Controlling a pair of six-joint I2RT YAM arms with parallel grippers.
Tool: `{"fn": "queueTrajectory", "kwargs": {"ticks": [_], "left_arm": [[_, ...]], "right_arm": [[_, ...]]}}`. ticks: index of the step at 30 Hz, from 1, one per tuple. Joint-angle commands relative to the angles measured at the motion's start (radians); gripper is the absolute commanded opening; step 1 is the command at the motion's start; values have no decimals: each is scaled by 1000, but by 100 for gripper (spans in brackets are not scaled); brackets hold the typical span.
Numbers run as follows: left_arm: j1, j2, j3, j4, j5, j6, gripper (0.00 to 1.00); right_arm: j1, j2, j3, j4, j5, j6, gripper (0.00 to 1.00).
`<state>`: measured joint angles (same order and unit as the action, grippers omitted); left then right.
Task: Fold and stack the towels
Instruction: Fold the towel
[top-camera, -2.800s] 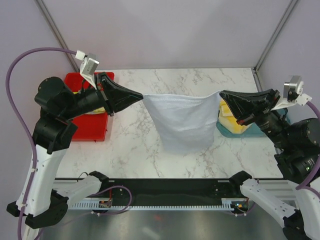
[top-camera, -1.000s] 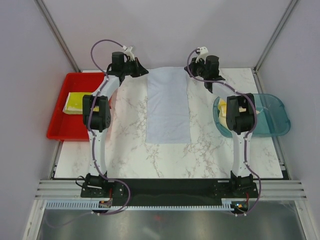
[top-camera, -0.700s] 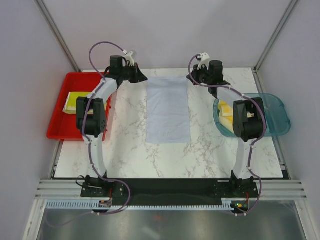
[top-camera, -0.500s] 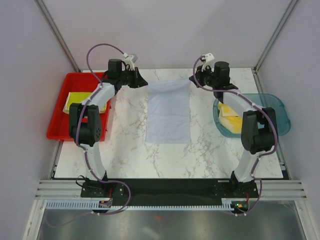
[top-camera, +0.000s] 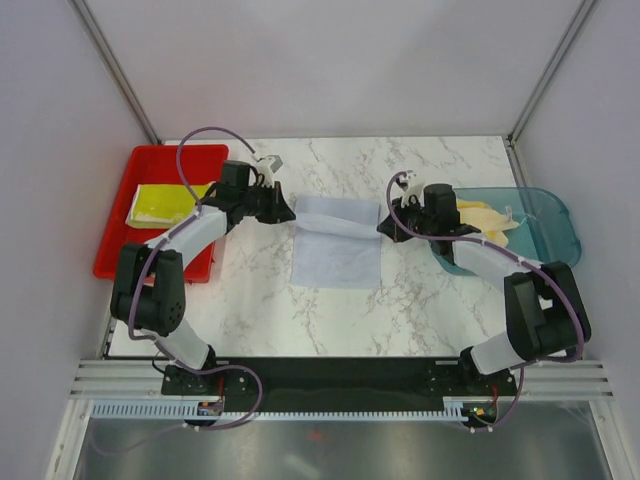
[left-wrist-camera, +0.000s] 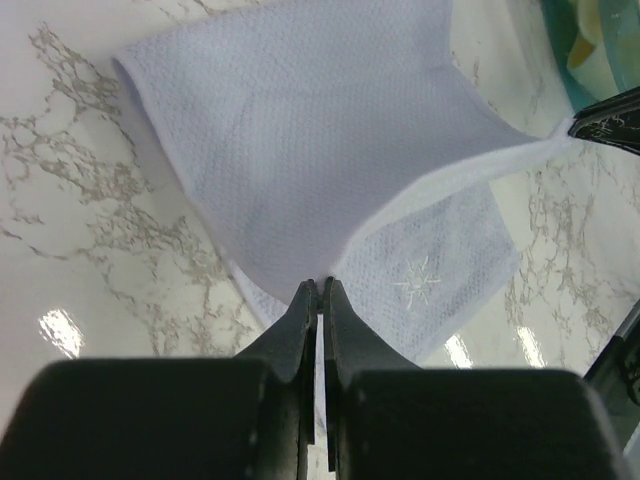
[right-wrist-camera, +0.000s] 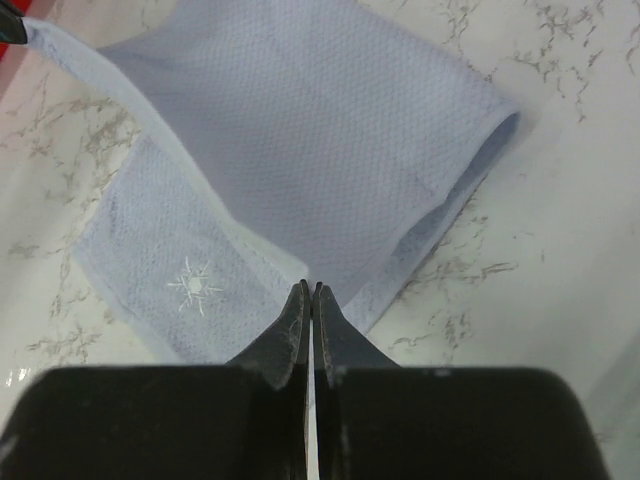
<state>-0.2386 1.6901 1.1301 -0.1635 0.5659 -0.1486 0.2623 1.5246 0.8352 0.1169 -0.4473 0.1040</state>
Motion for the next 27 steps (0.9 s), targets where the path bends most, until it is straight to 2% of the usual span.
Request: {"fn": "queueTrajectory", "kwargs": {"ticks": [1, 10, 27], "left_arm": [[-27, -101, -62, 22, -55, 46, 2], [-77, -193, -194, 27, -164, -43, 2], [-128, -236, -317, 81, -271, -146, 2]], "right_arm": [[28, -105, -69, 36, 22, 49, 0], [75, -196, -203, 20, 81, 111, 0], [92, -245, -260, 0, 110, 134, 0]]}}
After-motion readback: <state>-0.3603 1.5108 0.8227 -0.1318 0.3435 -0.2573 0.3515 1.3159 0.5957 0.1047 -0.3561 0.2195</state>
